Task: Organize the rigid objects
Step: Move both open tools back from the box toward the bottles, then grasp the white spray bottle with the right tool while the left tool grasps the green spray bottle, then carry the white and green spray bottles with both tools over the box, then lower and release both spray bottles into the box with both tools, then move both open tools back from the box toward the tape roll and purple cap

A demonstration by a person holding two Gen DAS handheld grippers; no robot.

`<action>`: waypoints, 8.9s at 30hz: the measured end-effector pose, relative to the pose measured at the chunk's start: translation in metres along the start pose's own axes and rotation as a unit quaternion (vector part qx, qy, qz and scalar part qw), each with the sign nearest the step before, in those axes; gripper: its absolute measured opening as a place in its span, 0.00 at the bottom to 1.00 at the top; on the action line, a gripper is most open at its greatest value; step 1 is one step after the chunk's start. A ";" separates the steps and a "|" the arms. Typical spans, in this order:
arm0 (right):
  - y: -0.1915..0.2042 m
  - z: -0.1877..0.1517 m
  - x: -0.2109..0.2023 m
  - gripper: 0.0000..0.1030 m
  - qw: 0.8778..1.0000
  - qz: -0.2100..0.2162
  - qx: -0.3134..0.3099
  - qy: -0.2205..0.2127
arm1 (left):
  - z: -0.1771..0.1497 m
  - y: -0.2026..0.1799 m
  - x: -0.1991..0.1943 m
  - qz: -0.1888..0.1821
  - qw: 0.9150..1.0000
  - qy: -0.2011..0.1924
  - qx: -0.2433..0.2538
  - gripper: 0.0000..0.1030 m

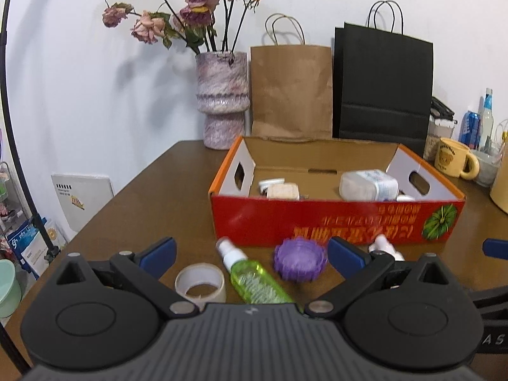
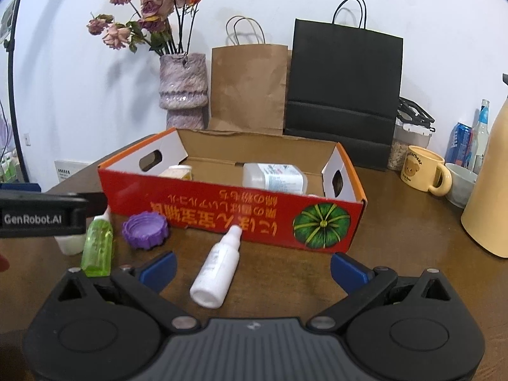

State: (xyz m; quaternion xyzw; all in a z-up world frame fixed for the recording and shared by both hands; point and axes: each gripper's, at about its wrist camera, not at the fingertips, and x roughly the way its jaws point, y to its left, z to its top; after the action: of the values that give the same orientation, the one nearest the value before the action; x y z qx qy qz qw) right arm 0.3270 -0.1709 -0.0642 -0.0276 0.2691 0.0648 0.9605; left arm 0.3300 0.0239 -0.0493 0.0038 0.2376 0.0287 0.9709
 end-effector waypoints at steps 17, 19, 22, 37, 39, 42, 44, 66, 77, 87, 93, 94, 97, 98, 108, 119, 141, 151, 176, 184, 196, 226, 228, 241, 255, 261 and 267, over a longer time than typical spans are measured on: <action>0.011 -0.007 0.010 1.00 0.999 0.007 -0.006 0.035 | -0.018 0.018 0.004 -0.006 0.999 0.026 -0.020 1.00; 0.013 -0.005 0.015 0.99 0.999 0.008 -0.008 0.039 | -0.018 0.019 0.005 -0.007 0.999 0.027 -0.023 1.00; 0.015 -0.002 0.025 0.95 0.999 0.011 -0.008 0.050 | -0.018 0.021 0.006 -0.006 0.999 0.028 -0.027 1.00; 0.016 0.007 0.071 0.39 0.995 0.027 0.021 0.089 | -0.019 0.020 0.012 0.006 0.999 0.032 -0.029 1.00; 0.014 0.007 0.070 0.31 0.996 0.031 0.025 0.085 | -0.019 0.019 0.013 0.008 0.999 0.032 -0.028 1.00; 0.014 0.005 0.069 0.30 0.996 0.033 0.026 0.076 | -0.020 0.018 0.013 0.012 0.999 0.032 -0.026 1.00; 0.013 0.004 0.068 0.30 0.996 0.034 0.027 0.073 | -0.020 0.017 0.013 0.016 0.999 0.032 -0.025 1.00; -0.001 0.004 0.044 0.26 0.998 0.051 0.033 0.022 | -0.021 -0.002 0.022 0.057 0.995 0.058 -0.064 0.98; -0.014 0.001 0.035 0.26 0.998 0.049 0.037 0.013 | -0.024 -0.014 0.030 0.073 0.990 0.084 -0.086 0.68; -0.016 -0.001 0.031 0.26 0.998 0.046 0.037 0.011 | -0.023 -0.023 0.038 0.082 0.987 0.104 -0.095 0.43; -0.015 -0.002 0.030 0.26 0.998 0.047 0.036 0.009 | -0.022 -0.023 0.043 0.091 0.985 0.106 -0.101 0.31; -0.015 -0.002 0.030 0.26 0.998 0.047 0.036 0.009 | -0.022 -0.022 0.042 0.090 0.985 0.106 -0.101 0.31; -0.015 -0.002 0.030 0.26 0.998 0.046 0.037 0.009 | -0.022 -0.022 0.042 0.089 0.985 0.106 -0.099 0.31; -0.015 -0.002 0.030 0.26 0.998 0.046 0.037 0.009 | -0.022 -0.022 0.041 0.089 0.986 0.106 -0.097 0.31; -0.017 -0.005 0.024 0.26 0.998 0.045 0.042 0.001 | -0.023 -0.020 0.041 0.091 0.985 0.107 -0.096 0.31; -0.020 -0.007 0.018 0.26 0.998 0.046 0.046 -0.006 | -0.022 -0.020 0.034 0.090 0.987 0.103 -0.088 0.31; -0.018 0.015 0.009 0.26 0.998 0.049 0.041 -0.030 | 0.012 -0.025 0.010 0.066 0.994 0.063 -0.063 0.31; -0.017 0.044 0.012 0.26 0.997 0.048 0.038 -0.055 | 0.042 -0.032 0.018 0.049 0.996 0.045 -0.058 0.31; -0.041 0.087 0.080 0.26 0.995 0.017 0.074 -0.070 | 0.094 -0.057 0.081 0.037 0.997 0.016 -0.066 0.31; -0.046 0.096 0.108 0.26 0.995 0.023 0.079 -0.062 | 0.103 -0.063 0.108 0.032 0.997 0.020 -0.066 0.31; -0.049 0.103 0.135 0.26 0.997 0.017 0.068 -0.045 | 0.109 -0.070 0.140 0.037 0.998 0.024 -0.046 0.31; -0.058 0.099 0.138 1.00 0.997 -0.008 0.071 -0.033 | 0.108 -0.063 0.141 0.047 0.999 0.005 -0.026 1.00; -0.058 0.098 0.138 1.00 0.997 -0.008 0.071 -0.033 | 0.108 -0.063 0.141 0.047 0.999 0.005 -0.026 1.00; -0.056 0.094 0.128 1.00 0.997 -0.009 0.069 -0.038 | 0.106 -0.058 0.132 0.045 0.998 0.004 -0.032 1.00; -0.047 0.085 0.101 1.00 0.997 -0.013 0.053 -0.052 | 0.096 -0.047 0.107 0.040 0.999 0.005 -0.035 1.00; -0.042 0.080 0.089 1.00 0.997 -0.012 0.052 -0.055 | 0.091 -0.043 0.092 0.037 0.999 0.004 -0.036 1.00; -0.037 0.075 0.073 1.00 0.997 -0.008 0.052 -0.059 | 0.087 -0.038 0.075 0.033 0.999 0.002 -0.037 1.00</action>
State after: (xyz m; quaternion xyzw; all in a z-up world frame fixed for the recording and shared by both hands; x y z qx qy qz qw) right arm 0.4329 -0.1928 -0.0374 0.0239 0.2148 0.0441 0.9754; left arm 0.4386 -0.0096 -0.0077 -0.0244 0.2377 0.0700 0.9685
